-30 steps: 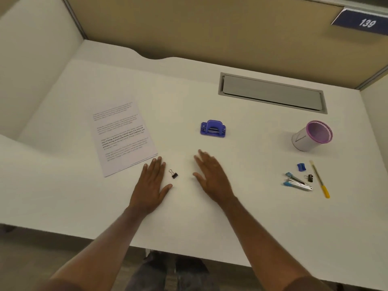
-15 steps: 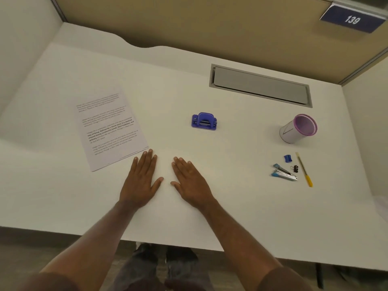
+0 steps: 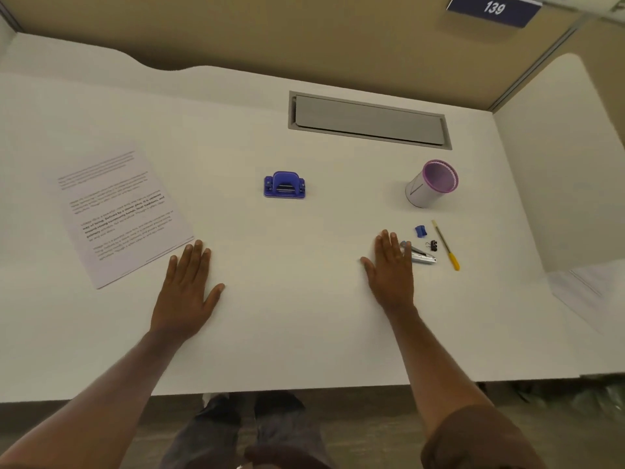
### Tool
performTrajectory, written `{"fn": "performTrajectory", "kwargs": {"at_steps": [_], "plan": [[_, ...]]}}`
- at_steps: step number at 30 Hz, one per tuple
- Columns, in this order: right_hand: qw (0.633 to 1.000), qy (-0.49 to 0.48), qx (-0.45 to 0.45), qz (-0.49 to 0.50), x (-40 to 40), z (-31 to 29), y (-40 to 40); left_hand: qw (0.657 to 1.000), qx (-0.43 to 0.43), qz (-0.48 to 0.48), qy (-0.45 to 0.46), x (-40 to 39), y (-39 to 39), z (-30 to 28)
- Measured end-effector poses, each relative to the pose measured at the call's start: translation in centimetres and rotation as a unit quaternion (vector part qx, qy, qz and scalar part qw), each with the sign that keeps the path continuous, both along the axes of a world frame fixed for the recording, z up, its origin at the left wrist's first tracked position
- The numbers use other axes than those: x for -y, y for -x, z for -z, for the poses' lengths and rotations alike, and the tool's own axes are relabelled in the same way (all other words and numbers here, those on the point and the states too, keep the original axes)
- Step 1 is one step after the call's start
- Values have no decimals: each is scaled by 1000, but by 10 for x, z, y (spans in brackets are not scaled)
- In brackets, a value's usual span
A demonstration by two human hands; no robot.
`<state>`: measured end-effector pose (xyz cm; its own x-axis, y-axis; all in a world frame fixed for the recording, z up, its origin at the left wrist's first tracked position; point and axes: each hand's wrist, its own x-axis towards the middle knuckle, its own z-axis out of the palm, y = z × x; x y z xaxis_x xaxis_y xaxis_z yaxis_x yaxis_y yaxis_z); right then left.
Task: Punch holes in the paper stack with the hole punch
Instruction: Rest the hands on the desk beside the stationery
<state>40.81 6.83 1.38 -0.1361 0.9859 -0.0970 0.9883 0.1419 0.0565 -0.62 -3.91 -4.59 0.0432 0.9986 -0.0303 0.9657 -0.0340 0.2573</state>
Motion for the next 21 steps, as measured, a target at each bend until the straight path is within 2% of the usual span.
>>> {"fn": "performTrajectory", "kwargs": {"at_steps": [5,9,21], "plan": [[998,26,44,37,-12,-3,-31,1000,-3,0,0,1,0,-1],[997,25,42,59,-16,-6,-43,1000,-7,-3,1,0,0,-1],[996,-25,-86,6,-25,-5,-21,1000,12,-9,13,0,-1,-13]]}}
